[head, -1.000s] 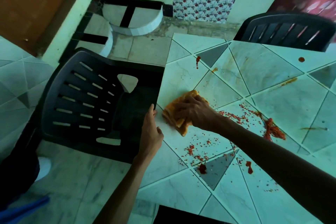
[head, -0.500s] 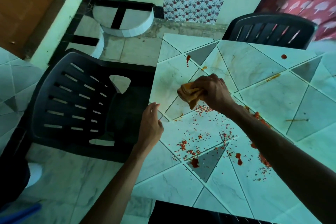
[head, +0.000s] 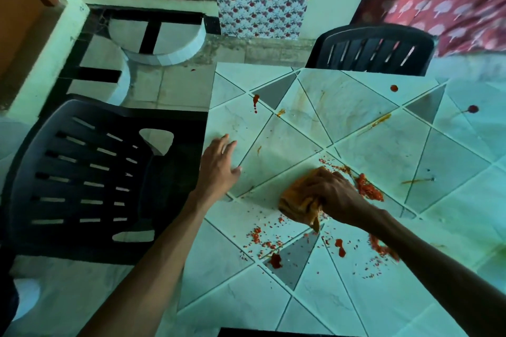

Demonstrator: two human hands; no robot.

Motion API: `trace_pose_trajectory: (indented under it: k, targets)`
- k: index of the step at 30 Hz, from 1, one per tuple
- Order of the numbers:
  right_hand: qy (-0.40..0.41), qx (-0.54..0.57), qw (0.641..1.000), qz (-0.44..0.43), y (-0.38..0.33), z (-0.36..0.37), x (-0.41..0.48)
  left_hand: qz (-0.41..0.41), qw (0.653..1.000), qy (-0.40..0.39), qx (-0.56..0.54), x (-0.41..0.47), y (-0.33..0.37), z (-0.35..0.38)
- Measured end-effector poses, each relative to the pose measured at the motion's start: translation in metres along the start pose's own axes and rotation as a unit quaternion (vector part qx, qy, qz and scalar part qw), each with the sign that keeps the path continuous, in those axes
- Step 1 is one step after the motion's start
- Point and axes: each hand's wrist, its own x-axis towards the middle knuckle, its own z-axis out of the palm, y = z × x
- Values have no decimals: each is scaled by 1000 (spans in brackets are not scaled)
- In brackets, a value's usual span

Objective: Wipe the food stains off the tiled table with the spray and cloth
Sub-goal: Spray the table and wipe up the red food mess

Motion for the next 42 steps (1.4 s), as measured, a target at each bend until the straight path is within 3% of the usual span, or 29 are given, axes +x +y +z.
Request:
trace_pose_trajectory:
  k: [7,11,16,20,26,32,36,42]
  targets:
    - [143,41,989,17,16,-75,70,16,997,-67,37,34,1,3]
    - [193,58,976,83,22,-102,143,15,998,-46,31,32,-2,9]
    - [186,71,973,114,12,-107,217,-3,999,-31,25,30,4,13]
    - [121,56,986,98,-8,-85,226,-16,999,-33,7,30,1,16]
    - [86,10,996,-8,-9,-31,149,-5,1000,-12,-2,27,-4,22]
    - [-16,-46,998,-50,-1,-36,71,-14,1000,3,-27,25,-1,16]
    - [38,-23,999,-30,4,-55,80,-47,997,44,-47,15,2,13]
    - [133,-15,991,-31,-20,-67,175,-111,988,54,-94,-6,0,12]
